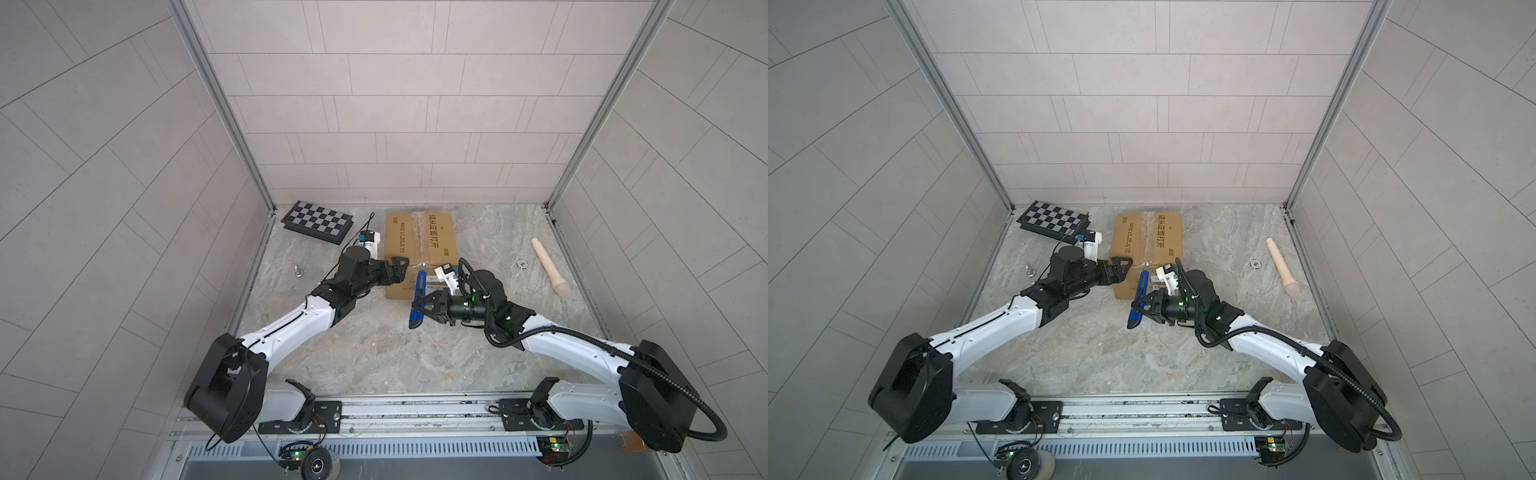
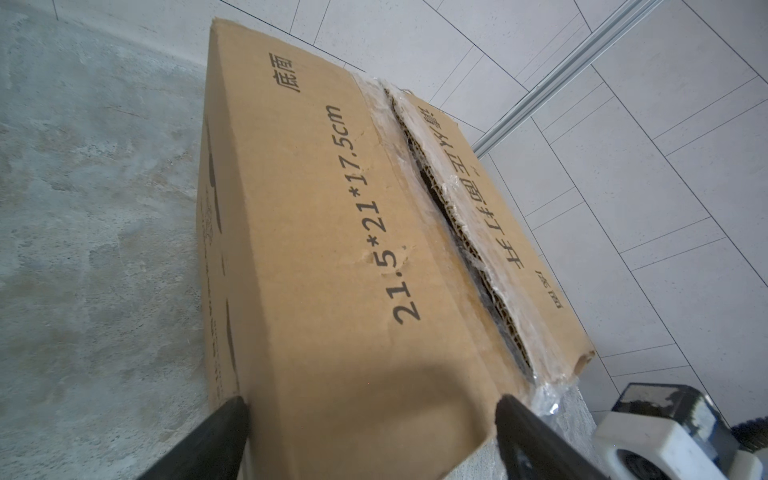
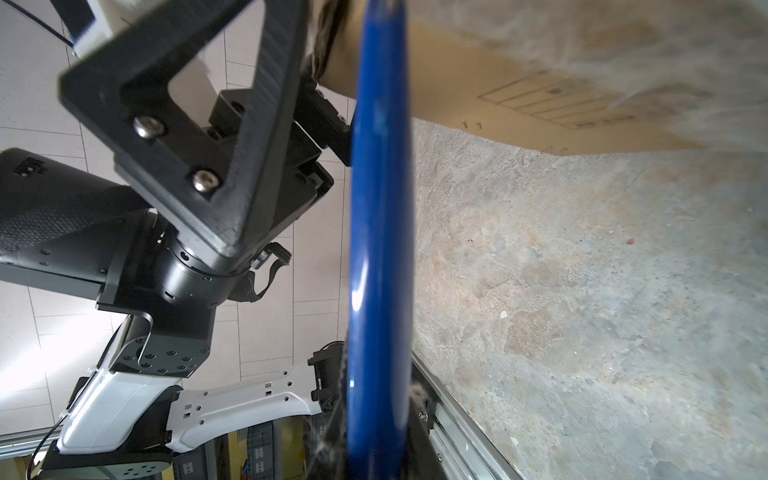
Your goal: Unpack the express box
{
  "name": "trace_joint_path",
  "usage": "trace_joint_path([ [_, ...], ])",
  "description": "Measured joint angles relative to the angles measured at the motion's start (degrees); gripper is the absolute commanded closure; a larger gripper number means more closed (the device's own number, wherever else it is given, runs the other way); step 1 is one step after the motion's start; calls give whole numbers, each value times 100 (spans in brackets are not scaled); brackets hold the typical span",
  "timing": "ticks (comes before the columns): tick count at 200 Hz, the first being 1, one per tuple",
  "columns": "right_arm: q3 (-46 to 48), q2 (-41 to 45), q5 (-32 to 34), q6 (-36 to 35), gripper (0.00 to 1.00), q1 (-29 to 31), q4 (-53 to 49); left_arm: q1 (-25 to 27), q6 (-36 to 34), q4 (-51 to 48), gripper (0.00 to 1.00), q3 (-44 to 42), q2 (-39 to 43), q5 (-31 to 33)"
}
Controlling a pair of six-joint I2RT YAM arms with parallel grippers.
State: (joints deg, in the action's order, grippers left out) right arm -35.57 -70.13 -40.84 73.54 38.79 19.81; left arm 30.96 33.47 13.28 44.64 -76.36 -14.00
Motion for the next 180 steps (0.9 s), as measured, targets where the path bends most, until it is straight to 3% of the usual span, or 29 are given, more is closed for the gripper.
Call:
trace_joint_path([
  [76, -247, 470, 96, -129, 100, 20, -946, 98, 48, 190, 5, -68, -15, -37],
  [180, -146, 52, -55, -63, 100, 66, -140, 103, 111, 155, 5, -140, 105, 39],
])
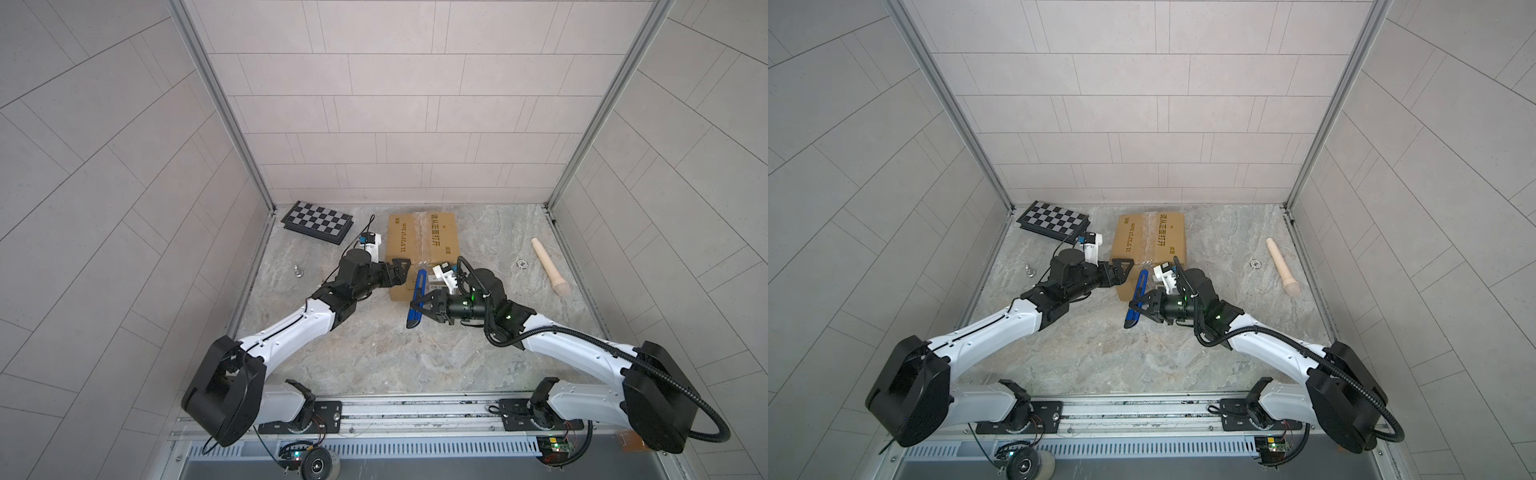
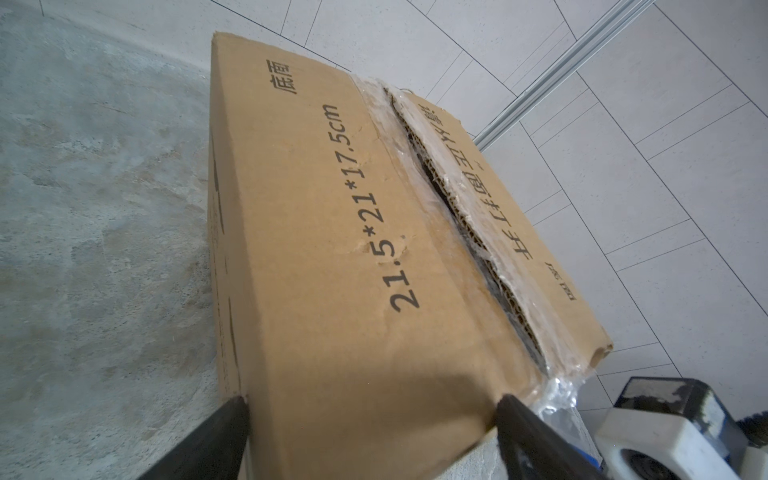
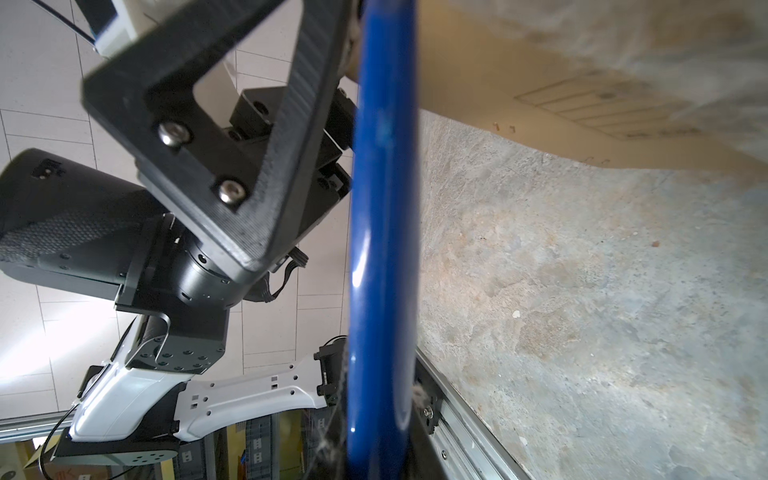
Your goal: Unpack the express box
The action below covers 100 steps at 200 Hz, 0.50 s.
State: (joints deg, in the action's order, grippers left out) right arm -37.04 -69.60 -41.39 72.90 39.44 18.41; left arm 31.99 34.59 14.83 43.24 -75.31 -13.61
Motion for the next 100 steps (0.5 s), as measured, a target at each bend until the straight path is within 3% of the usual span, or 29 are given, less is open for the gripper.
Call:
trace_joint_path([
  [53, -90, 339, -15, 85, 100, -22, -577, 70, -2, 190, 5, -146, 0, -26],
  [100, -76, 240, -7, 68, 100, 4, -511, 72, -4, 225, 4, -160, 2, -28],
])
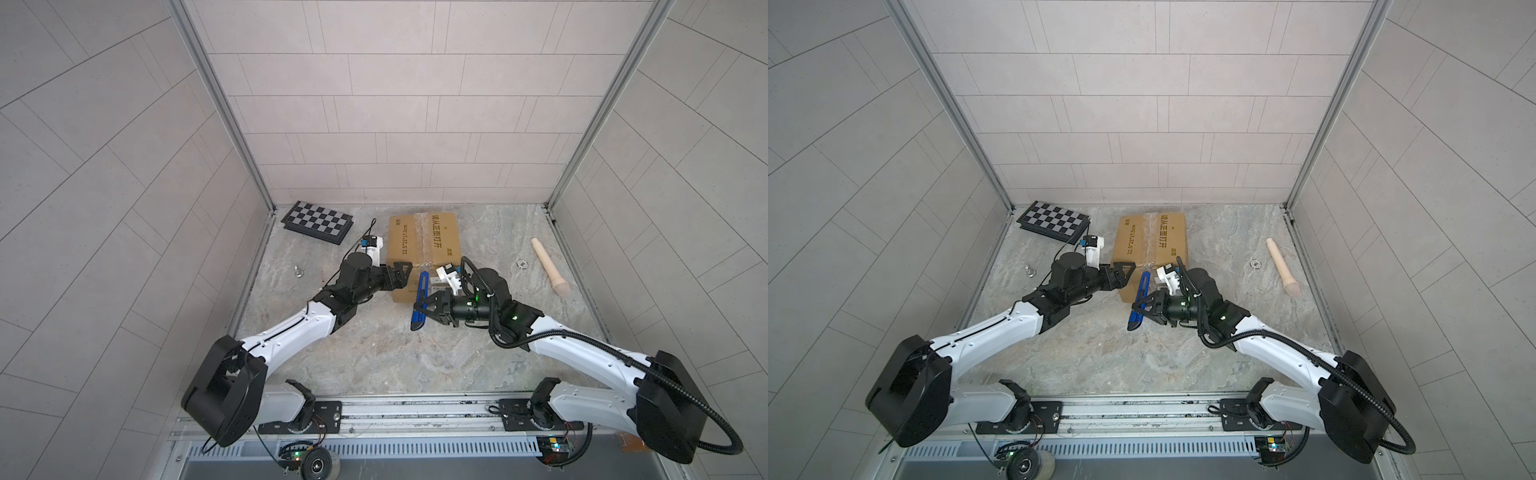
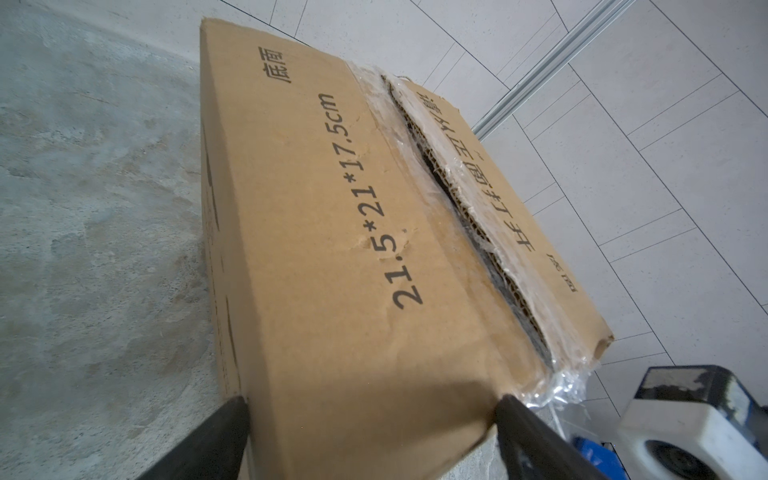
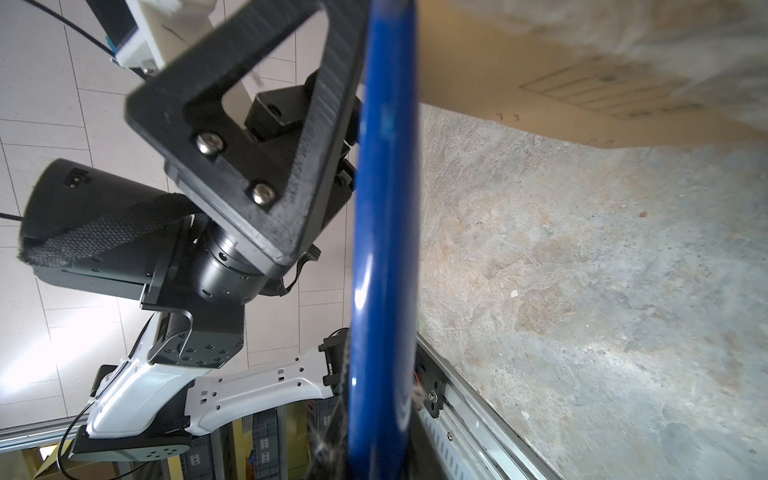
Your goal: Unpack the express box
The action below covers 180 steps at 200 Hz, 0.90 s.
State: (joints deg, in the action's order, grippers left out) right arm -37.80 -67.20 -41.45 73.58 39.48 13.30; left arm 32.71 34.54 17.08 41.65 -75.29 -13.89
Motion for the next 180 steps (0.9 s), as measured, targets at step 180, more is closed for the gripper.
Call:
trace_joint_path([
  [180, 463, -94, -328, -367, 100, 98, 315, -929, -442, -730, 0, 518, 142, -415],
])
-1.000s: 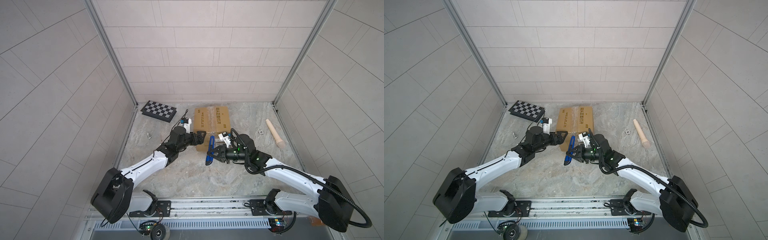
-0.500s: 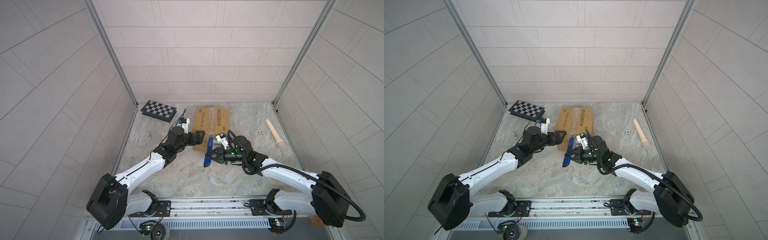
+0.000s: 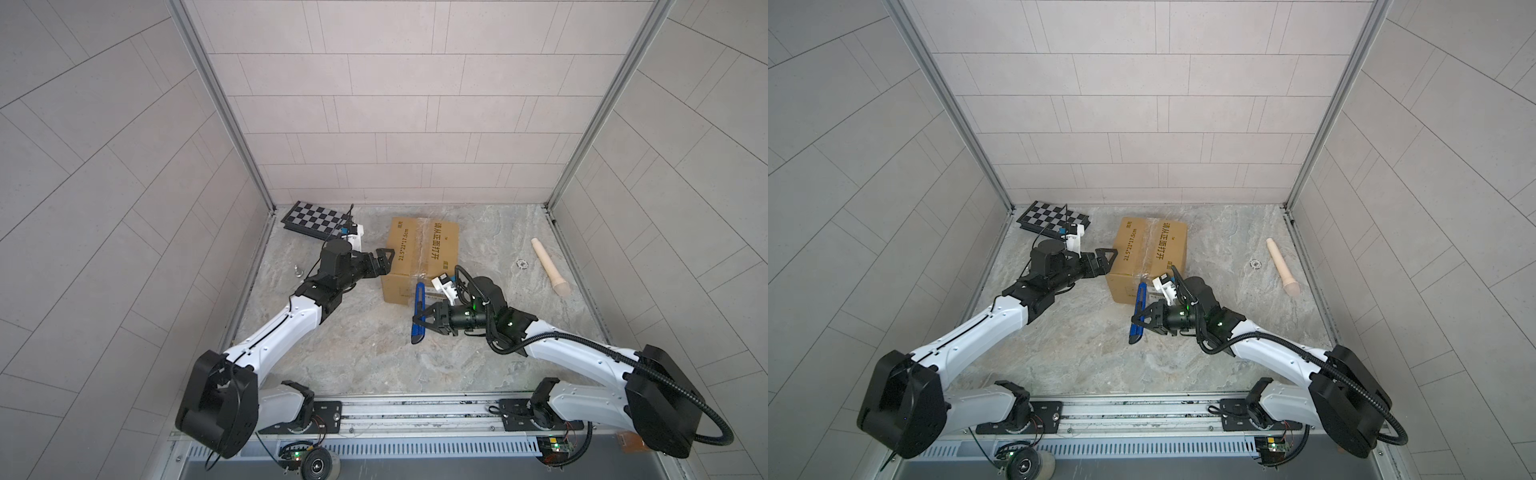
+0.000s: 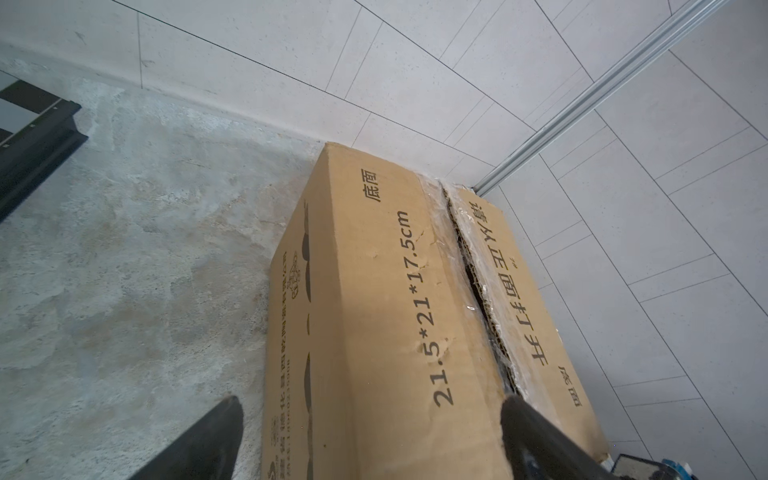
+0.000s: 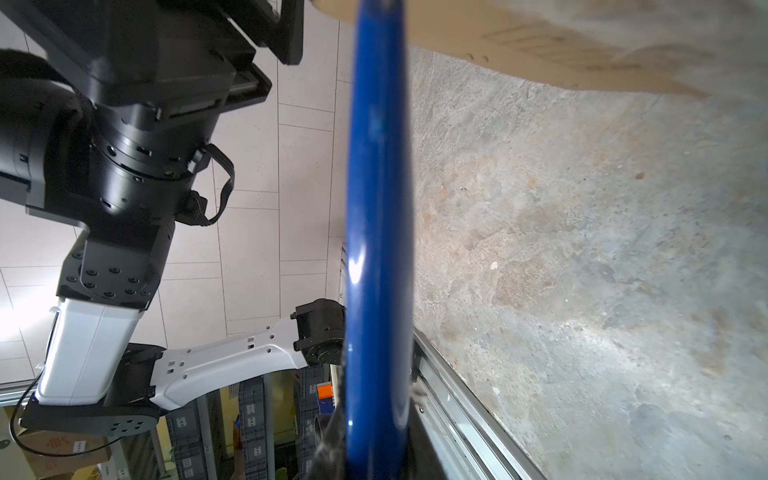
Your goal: Unpack the express box
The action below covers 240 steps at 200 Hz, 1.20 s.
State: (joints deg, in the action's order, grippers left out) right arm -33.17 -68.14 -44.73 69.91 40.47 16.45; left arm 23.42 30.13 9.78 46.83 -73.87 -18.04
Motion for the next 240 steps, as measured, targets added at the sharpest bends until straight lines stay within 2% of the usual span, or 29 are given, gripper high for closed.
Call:
trace_joint_path([
  [54, -111, 2, -39, -70, 100, -2, -203, 352, -17, 125, 0, 20, -323, -251],
  [111, -304, 98, 0, -92, 100, -33, -706, 750, 44, 350, 0, -153, -238, 192],
  [179, -328, -59, 13, -101, 100, 20, -636, 960, 251, 505, 0, -437, 9, 531],
  [240, -938, 118, 188, -317, 100, 33, -1552, 1027, 343, 649, 0, -511, 9, 577],
])
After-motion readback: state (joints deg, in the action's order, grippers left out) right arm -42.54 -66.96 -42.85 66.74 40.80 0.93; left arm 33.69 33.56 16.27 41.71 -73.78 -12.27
